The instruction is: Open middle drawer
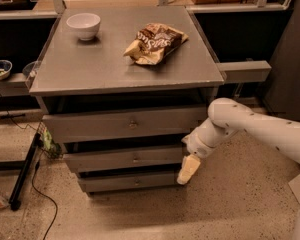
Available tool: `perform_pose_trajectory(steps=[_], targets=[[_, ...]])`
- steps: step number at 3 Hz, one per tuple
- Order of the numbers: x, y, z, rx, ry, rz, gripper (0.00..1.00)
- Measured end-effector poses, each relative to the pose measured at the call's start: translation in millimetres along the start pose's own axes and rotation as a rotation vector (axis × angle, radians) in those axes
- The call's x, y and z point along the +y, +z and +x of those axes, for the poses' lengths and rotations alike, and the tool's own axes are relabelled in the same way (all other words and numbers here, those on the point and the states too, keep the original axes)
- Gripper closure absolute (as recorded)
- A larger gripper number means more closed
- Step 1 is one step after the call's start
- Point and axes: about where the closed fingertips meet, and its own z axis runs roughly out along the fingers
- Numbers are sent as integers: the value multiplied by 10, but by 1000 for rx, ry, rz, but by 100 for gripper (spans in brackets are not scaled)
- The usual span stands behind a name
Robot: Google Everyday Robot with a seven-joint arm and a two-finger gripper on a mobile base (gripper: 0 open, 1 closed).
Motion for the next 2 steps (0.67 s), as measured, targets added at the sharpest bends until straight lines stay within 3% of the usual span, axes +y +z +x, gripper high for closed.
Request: perform_pose_trajectory(steps=[2], targets=[[22,76,35,43,17,0,0]])
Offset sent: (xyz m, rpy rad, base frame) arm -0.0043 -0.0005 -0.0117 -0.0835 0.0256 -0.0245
